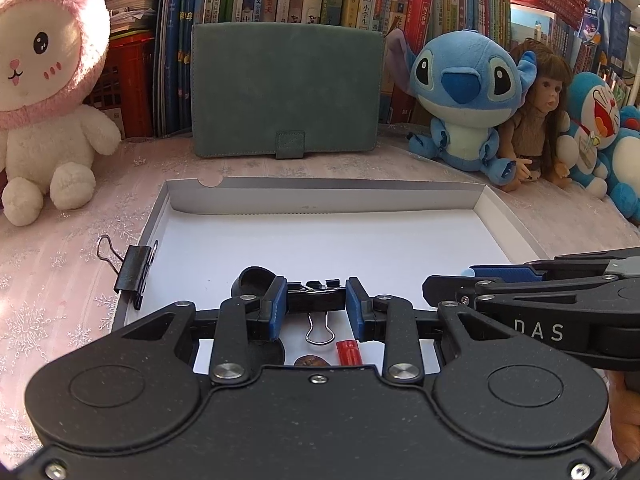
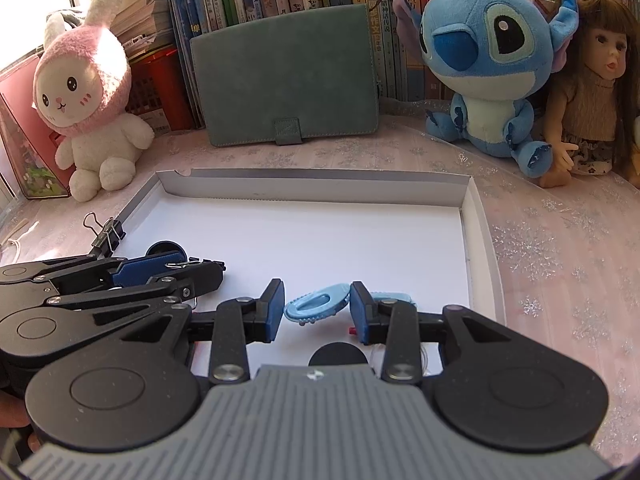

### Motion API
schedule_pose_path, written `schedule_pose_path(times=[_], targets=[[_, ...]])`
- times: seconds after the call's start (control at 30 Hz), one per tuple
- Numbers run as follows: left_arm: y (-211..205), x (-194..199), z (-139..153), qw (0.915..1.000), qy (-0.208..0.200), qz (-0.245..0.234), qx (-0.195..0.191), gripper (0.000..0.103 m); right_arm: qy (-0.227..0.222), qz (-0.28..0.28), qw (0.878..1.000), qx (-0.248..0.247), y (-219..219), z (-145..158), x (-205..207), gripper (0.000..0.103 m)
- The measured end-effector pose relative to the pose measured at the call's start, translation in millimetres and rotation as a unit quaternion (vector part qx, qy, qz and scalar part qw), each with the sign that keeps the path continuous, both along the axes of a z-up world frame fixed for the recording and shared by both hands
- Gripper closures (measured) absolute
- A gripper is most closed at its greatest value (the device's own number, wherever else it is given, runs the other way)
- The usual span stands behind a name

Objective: Organize rigid objects
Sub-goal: 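Open the right tool to drop the blue clip while the left tool releases the binder clip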

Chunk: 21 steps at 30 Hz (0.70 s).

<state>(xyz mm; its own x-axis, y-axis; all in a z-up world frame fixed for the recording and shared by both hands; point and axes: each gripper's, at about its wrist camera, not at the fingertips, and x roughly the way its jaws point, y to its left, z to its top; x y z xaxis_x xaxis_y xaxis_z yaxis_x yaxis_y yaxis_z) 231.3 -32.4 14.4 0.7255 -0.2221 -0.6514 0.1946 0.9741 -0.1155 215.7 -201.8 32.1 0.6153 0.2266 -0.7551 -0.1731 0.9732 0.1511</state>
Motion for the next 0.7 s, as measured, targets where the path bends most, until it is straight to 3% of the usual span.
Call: schedule_pose_path(times=[0.7], targets=[[-0.1,-4.6,-2.2,1.0000,-0.009,-0.001,0.004,0.072,-0.013,-0.006,1.000,0.013,-6.3,0.5,-4.7,0.057]])
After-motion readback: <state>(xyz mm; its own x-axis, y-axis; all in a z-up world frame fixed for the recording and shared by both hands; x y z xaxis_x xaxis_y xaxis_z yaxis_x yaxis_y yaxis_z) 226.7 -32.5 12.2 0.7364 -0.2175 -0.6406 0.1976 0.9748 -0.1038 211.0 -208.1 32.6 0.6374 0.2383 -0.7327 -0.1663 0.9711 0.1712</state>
